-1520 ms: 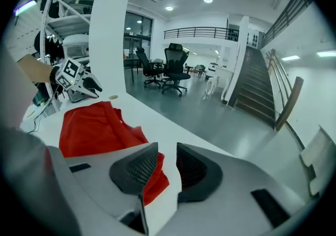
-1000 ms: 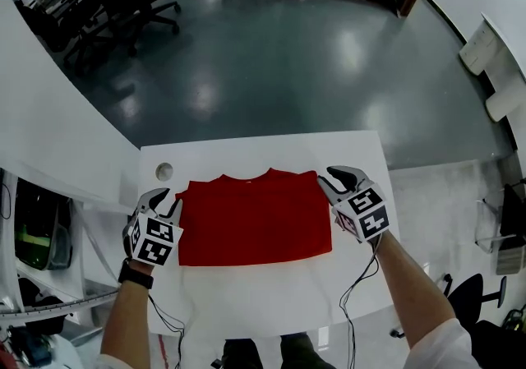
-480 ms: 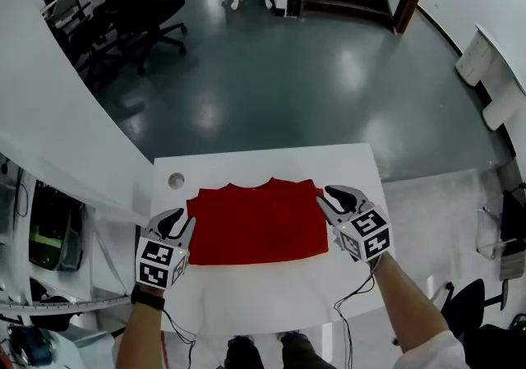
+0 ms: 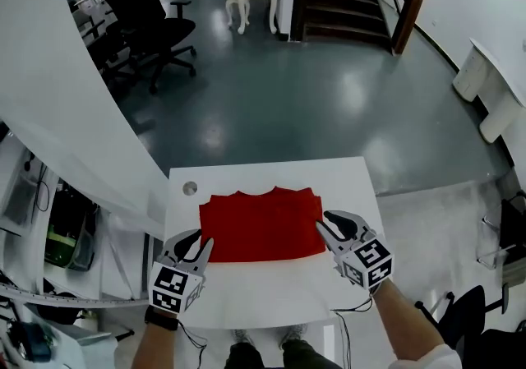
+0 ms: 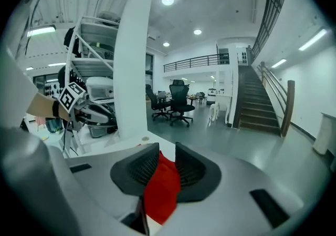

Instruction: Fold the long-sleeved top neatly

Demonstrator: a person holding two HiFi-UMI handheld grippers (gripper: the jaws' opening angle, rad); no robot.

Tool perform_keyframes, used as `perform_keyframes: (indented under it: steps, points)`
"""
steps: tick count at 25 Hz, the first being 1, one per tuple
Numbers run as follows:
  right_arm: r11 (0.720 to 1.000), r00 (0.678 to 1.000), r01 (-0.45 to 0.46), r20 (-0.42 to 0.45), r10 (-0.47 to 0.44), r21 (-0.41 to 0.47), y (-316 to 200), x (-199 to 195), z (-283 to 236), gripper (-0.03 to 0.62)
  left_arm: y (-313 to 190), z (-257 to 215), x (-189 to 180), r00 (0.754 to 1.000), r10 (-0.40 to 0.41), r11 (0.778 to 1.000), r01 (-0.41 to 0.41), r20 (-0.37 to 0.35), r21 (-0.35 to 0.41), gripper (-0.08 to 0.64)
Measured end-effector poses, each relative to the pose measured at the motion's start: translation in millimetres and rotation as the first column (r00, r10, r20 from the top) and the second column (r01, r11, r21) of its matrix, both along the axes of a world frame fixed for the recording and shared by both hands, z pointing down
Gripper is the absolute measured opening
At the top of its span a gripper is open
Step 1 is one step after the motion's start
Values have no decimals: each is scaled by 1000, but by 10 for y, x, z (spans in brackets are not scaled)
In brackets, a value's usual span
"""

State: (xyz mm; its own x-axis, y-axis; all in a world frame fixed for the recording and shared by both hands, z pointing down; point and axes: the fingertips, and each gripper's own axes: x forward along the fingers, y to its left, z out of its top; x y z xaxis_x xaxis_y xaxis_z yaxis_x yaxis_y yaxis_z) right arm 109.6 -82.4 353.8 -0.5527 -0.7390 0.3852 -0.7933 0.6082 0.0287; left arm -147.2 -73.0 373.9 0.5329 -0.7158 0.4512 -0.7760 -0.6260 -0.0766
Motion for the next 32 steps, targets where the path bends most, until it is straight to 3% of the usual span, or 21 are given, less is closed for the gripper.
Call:
perform_keyframes:
  steps: [9, 21, 32]
  points:
    - [997, 997, 13, 76, -19, 82, 667, -94, -624, 92, 693, -515, 108, 994, 35, 998, -30, -100, 53, 77]
    - [988, 996, 41, 71, -52, 147, 1404, -178, -931, 20, 1318, -774, 331, 986, 99, 991, -86, -134, 99, 23]
    - [986, 996, 44, 71, -55, 159, 1637, -202, -1014, 14, 1463, -916, 372, 981, 142, 983, -123, -136, 137, 9]
